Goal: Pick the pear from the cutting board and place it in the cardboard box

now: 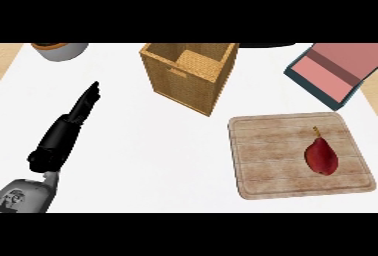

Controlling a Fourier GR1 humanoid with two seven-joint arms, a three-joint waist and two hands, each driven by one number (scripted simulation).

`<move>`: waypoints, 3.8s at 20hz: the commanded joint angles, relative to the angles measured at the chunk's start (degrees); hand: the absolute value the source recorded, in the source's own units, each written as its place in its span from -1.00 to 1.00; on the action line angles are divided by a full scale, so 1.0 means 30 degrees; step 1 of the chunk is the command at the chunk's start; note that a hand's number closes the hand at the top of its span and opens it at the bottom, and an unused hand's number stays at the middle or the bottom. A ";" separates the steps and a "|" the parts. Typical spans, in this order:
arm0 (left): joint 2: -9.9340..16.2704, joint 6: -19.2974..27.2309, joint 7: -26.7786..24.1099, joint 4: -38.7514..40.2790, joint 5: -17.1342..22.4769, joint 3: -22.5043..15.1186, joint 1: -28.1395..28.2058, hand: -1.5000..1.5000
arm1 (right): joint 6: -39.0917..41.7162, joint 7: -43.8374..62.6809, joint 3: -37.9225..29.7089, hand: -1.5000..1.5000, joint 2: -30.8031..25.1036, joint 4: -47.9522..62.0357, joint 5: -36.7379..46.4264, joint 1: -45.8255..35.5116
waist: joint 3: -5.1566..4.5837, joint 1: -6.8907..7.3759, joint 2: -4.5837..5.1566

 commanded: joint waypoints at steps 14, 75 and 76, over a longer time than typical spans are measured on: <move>-0.0710 -0.1416 0.0967 -0.0484 -0.0228 -0.0176 -0.1287 0.00 | 0.6247 0.6073 0.3467 -1.00 -0.5324 -0.5330 0.4672 0.1812 | -0.0044 0.1170 0.0198; -0.5086 -0.5239 0.0367 -0.0292 -0.4962 0.4068 -0.0595 0.00 | 0.9226 0.9756 0.8309 -1.00 0.4734 0.1289 1.8213 -0.3298 | -0.0014 0.1040 0.0168; -0.4554 -0.6052 0.1305 -0.1831 -0.4276 0.4444 -0.0007 0.00 | 0.7998 0.9128 0.8375 -1.00 0.4828 0.1987 1.8769 -0.2733 | -0.0011 0.1078 0.0161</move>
